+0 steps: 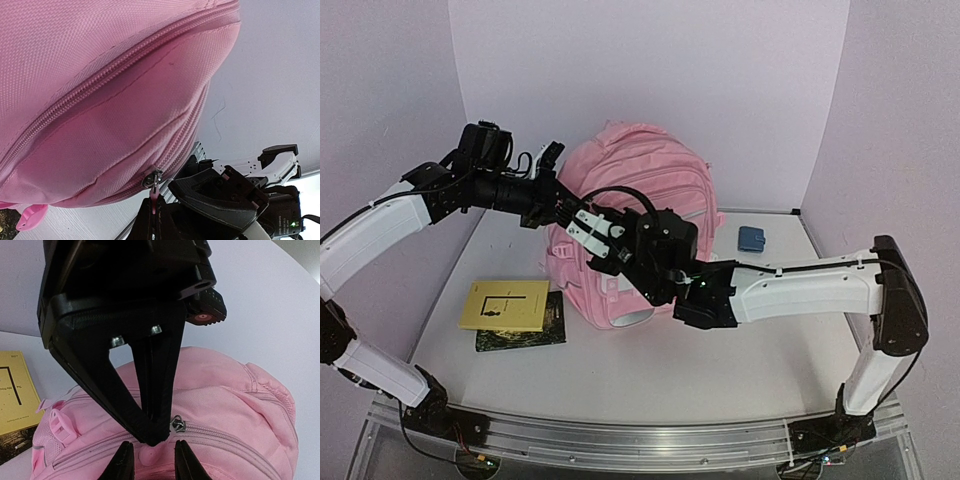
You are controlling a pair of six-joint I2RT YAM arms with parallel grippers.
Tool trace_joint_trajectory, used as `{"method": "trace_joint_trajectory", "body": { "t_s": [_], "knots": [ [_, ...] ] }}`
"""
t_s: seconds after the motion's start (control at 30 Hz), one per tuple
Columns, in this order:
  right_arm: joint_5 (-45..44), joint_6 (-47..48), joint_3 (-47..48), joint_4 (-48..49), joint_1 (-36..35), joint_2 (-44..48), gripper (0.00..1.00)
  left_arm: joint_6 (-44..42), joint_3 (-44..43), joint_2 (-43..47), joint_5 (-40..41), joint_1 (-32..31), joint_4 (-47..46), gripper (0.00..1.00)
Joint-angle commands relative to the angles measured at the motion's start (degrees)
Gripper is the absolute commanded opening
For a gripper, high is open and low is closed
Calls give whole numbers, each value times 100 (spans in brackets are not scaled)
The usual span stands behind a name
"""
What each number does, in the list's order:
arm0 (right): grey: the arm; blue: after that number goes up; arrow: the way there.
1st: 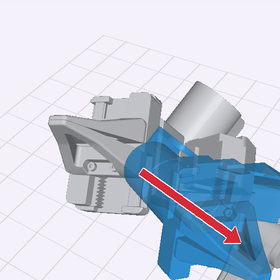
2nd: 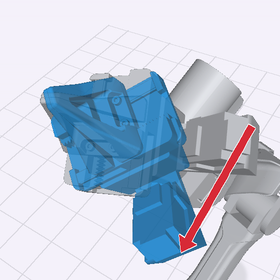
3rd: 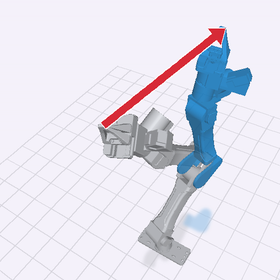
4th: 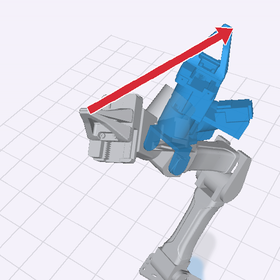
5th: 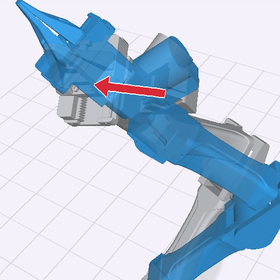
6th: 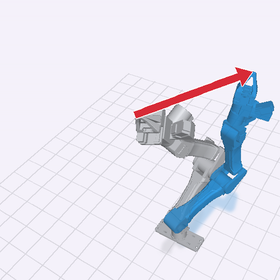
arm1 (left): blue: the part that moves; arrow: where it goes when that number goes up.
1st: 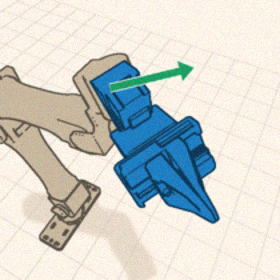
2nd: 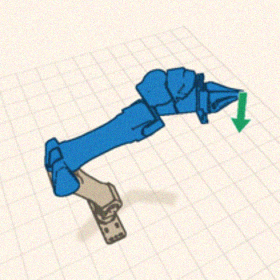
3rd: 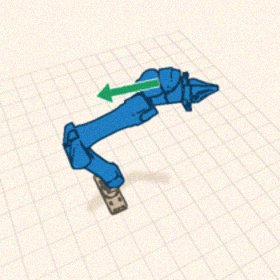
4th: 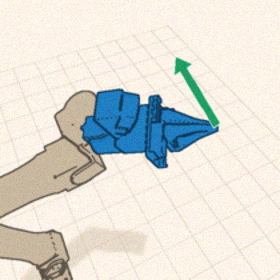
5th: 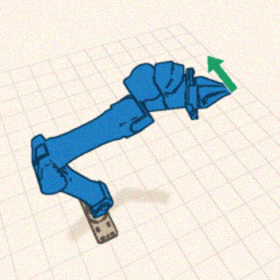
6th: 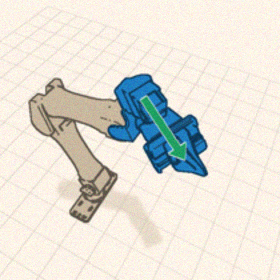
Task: Pack the student bag
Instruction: Unzip the student bag at the center of the board.
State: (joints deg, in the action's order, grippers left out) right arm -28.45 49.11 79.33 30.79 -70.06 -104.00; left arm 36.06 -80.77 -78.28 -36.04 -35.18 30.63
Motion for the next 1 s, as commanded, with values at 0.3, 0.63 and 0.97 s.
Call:
{"method": "trace_joint_trajectory", "body": {
  "t_s": [0.3,0.63,0.97],
  "knots": [
    [-354,415,484,341,1,-383,21,-4,-169,169,-221,29,-189,0],
    [-862,20,669,649,1,-213,0,-93,62,500,76,43,-353,20],
    [-368,-2080,980,-497,173,487,0,-1515,450,1305,1673,53,-252,60]
  ]
}}
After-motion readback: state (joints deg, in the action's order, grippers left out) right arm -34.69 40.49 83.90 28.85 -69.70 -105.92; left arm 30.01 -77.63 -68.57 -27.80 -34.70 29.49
